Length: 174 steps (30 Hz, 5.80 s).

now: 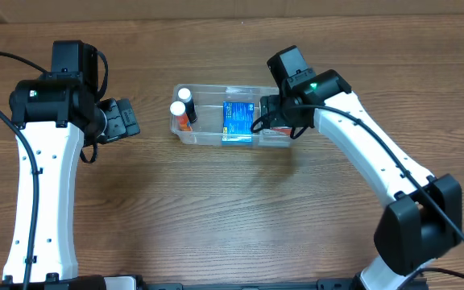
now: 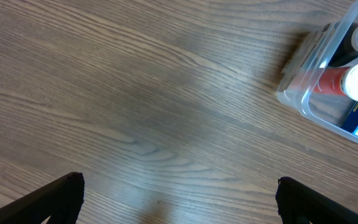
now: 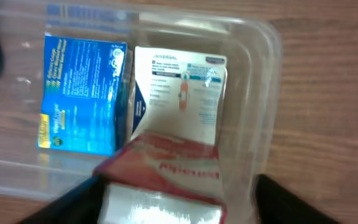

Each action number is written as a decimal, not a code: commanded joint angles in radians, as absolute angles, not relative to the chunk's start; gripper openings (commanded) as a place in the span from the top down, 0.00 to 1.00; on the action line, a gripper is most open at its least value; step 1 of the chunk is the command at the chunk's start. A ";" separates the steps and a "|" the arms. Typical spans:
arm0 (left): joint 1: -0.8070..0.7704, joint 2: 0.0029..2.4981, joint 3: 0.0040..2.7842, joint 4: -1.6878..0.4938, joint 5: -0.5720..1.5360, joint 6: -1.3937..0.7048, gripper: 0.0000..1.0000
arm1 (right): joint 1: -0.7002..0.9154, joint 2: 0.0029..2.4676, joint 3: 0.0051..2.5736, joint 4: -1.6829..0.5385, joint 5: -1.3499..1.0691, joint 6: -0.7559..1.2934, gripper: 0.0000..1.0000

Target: Pack container

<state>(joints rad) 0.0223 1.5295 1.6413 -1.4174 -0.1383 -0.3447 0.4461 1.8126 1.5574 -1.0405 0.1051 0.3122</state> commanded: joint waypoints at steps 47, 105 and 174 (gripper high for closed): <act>0.027 1.517 1.642 -1.418 -0.130 -0.336 0.00 | 0.414 1.580 1.374 -0.837 0.298 0.376 0.92; 0.023 1.517 1.641 -1.150 0.093 -0.126 0.00 | 0.229 1.533 1.391 -0.590 0.041 0.157 0.00; 0.026 0.752 0.706 -0.815 0.034 -0.104 0.00 | 0.088 0.003 0.045 -0.007 -0.069 -0.009 0.00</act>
